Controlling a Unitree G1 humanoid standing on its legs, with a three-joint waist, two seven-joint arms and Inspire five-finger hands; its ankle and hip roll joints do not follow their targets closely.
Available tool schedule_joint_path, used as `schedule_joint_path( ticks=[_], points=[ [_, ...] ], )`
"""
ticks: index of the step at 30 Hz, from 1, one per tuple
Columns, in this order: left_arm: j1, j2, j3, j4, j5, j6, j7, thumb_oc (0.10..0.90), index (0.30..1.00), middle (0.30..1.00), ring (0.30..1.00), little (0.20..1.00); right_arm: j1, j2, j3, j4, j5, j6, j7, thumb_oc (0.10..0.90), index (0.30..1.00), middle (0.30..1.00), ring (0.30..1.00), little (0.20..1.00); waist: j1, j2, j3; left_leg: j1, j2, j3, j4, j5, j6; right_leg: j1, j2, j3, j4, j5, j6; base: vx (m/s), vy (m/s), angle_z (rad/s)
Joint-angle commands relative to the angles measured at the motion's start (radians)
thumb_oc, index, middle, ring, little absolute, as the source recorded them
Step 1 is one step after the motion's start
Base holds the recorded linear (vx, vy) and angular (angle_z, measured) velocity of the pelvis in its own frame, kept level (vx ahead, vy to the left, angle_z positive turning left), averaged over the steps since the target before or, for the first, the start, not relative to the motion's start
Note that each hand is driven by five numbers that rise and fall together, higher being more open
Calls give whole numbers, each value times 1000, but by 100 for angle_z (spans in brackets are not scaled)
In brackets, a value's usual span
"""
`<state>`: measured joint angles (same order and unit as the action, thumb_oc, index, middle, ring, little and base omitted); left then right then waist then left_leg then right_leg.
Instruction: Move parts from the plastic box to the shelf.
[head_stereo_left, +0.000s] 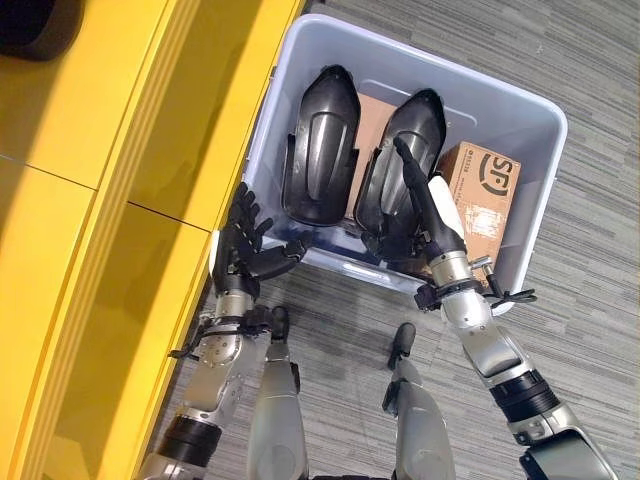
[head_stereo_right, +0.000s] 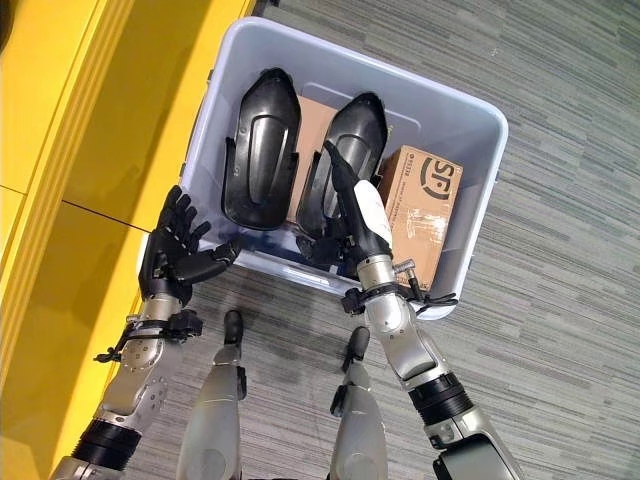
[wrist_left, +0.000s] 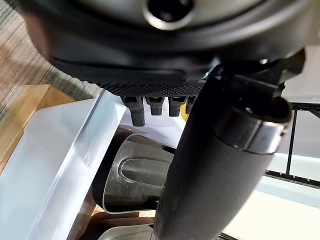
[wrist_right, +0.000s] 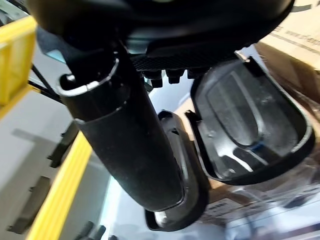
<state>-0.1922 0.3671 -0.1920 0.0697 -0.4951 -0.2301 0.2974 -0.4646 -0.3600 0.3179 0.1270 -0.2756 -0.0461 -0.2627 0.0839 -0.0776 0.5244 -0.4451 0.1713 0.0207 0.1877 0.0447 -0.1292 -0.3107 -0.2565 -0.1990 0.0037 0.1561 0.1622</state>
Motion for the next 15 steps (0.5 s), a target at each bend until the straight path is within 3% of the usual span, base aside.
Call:
schedule_joint_path(
  ticks=[1, 15],
  points=[
    [14, -8, 34, -109, 41, -74, 25, 900, 1000, 1000, 1000, 1000, -100, -12, -20, -105, -72, -51, -70, 900, 1000, 1000, 1000, 1000, -5, 4, -4, -17, 5, 72, -10, -11, 67, 91, -71, -31, 91, -85, 16, 0, 0, 0],
    [-2, -14, 6, -108, 52, -87, 52, 900, 1000, 1000, 1000, 1000, -165, -17, 1, 37, -170, -2, -148, 900, 1000, 1000, 1000, 1000, -2, 29, -4, -79, -7, 68, -1, -20, 69, 40, -81, -37, 93, -85, 19, 0, 0, 0]
  ],
)
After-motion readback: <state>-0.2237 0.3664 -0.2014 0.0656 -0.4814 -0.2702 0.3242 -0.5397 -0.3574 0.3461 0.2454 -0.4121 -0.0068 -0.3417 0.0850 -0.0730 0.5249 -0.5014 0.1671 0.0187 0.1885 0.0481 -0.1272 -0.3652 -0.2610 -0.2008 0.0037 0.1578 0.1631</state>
